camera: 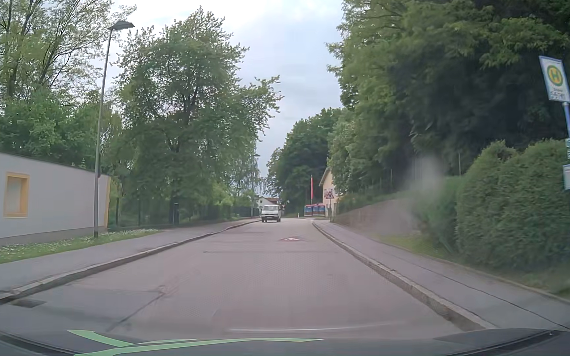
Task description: Follow the waypoints while adhering to traffic rules and regulations
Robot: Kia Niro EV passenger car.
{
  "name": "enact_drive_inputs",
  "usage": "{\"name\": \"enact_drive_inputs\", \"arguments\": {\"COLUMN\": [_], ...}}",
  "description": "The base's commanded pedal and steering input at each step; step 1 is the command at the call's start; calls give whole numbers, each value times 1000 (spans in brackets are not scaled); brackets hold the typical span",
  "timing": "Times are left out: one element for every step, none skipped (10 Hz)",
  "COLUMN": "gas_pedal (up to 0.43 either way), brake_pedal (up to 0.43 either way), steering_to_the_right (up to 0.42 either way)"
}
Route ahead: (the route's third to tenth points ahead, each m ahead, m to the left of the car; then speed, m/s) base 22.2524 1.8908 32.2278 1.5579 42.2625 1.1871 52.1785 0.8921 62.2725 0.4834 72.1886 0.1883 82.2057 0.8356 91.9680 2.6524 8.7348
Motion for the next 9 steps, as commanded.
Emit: {"name": "enact_drive_inputs", "arguments": {"gas_pedal": [79, 87, 87, 87, 87, 87, 87, 87, 87], "brake_pedal": [0, 0, 0, 0, 0, 0, 0, 0, 0], "steering_to_the_right": [7, 6, 7, 6, 7, 6, 7, 7, 6]}}
